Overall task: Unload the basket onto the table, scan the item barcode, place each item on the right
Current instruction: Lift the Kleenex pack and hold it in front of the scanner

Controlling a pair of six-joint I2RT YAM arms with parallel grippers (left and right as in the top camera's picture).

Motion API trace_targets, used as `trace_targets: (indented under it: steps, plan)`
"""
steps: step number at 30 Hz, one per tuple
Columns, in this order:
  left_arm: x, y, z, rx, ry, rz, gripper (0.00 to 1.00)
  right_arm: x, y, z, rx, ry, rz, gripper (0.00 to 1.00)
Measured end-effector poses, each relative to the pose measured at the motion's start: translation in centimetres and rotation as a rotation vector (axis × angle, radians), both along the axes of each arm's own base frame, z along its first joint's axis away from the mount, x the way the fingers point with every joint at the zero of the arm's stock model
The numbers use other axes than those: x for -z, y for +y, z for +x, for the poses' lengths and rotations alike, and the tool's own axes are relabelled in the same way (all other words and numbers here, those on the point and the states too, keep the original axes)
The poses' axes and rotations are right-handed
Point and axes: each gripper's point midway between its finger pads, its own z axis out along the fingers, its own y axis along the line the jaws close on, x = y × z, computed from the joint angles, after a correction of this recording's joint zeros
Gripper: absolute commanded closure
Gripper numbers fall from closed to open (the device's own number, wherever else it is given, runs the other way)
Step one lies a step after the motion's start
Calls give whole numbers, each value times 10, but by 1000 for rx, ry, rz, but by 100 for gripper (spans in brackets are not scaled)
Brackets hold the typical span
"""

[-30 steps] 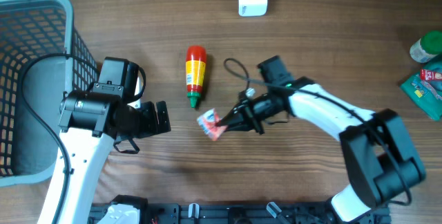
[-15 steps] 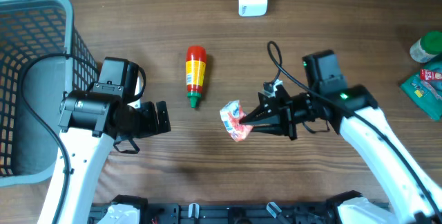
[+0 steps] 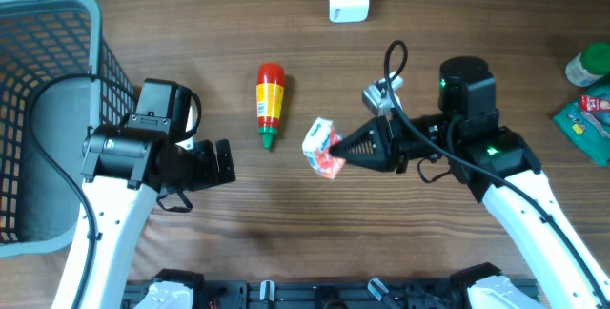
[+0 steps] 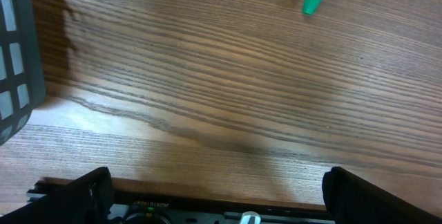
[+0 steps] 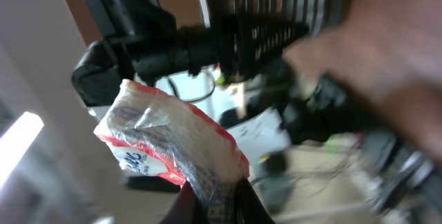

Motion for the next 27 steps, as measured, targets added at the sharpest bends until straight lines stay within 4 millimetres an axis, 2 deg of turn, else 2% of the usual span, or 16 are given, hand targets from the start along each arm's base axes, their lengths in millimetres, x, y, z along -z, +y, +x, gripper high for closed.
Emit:
trace_targets:
  steps: [3,5,8,9,11,14,17,20,23,25,27]
  plan:
    - [0,0,0,0,0,0,0,8,-1,29,128,-186,-66,95]
    - [0,0,0,0,0,0,0,21,-7,55,255,-277,-164,95]
    - [0,0,0,0,0,0,0,46,-40,109,548,-417,-413,96]
    - [0,0,0,0,0,0,0,50,-57,126,655,-457,-503,95]
    - [0,0,0,0,-1,0,0,48,-87,158,844,-556,-630,96]
    - [0,0,0,0,-2,0,0,34,-109,206,1024,-748,-708,95]
    - [0,0,0,0,2,3,0,32,-110,247,1108,-923,-723,95]
    - [0,1,0,-1,-1,3,0,42,-107,273,1149,-1006,-719,95]
    - [0,1,0,-1,-1,3,0,82,-98,314,1124,-1034,-784,95]
    - [0,1,0,-1,-1,3,0,98,-91,339,1107,-1042,-815,95]
    - [0,1,0,-1,-1,3,0,107,-84,363,1102,-1062,-828,95]
